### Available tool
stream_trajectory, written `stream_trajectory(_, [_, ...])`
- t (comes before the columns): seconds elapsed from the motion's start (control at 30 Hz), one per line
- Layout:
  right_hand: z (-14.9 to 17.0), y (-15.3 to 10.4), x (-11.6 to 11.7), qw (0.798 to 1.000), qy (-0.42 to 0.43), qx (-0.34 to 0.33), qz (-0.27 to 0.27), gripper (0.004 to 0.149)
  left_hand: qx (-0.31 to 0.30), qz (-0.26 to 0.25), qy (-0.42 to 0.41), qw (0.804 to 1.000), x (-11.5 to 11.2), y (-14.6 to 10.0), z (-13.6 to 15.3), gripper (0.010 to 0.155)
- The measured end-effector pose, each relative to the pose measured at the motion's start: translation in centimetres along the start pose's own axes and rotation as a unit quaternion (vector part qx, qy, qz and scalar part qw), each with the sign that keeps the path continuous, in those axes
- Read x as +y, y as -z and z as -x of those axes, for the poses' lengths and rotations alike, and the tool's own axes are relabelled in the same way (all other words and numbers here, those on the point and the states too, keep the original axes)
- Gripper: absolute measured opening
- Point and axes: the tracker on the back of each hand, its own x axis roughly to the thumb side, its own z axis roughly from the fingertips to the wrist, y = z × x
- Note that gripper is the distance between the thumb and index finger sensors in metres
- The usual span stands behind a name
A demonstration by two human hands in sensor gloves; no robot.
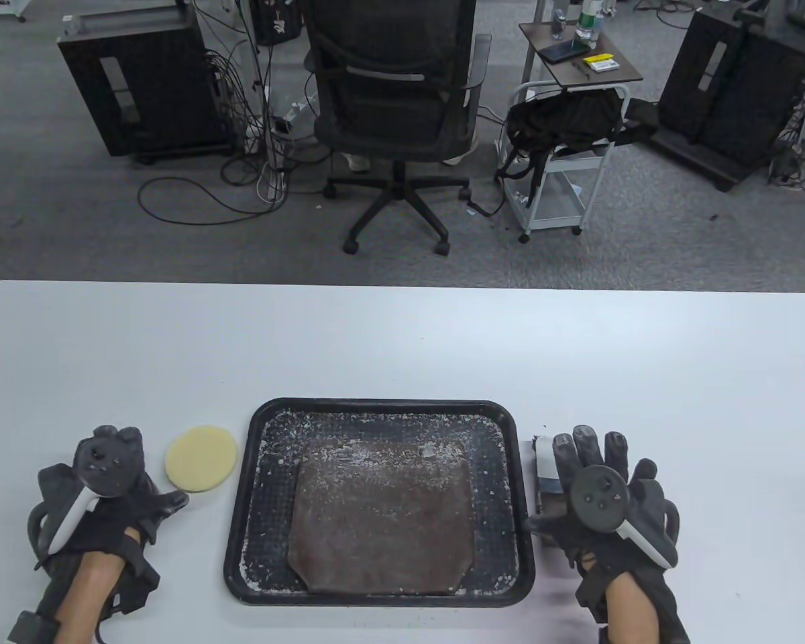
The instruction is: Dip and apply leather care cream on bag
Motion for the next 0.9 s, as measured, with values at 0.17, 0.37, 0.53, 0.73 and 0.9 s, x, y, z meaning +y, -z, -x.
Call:
stream_trajectory(0.17, [0.0, 0.0, 0.0, 1.000, -0.003, -0.002, 0.024, 0.106, 0.042, 0.042, 0.002, 0.998, -1.9, 2.1, 2.3, 0.112])
stream_trajectory(0.37, [-0.1, -0.1, -0.1, 0.999, -0.012, 0.000, 0.042, 0.104, 0.060, 0.067, -0.022, 0.996, -2.2, 3.3, 3.6, 0.112])
stream_trajectory(0.53, [-0.2, -0.2, -0.2, 0.998, -0.019, 0.006, 0.061, 0.101, 0.068, 0.075, -0.018, 0.995, -2.1, 4.0, 4.4, 0.117])
stream_trajectory(0.73, [-0.5, -0.2, -0.1, 0.997, -0.014, 0.000, 0.073, 0.099, 0.074, 0.036, -0.022, 0.996, -2.2, 3.9, 4.2, 0.118])
stream_trajectory(0.9, [-1.4, -0.3, 0.1, 0.995, 0.002, -0.020, 0.095, 0.099, 0.073, -0.010, -0.009, 0.997, -1.7, 3.3, 4.0, 0.118])
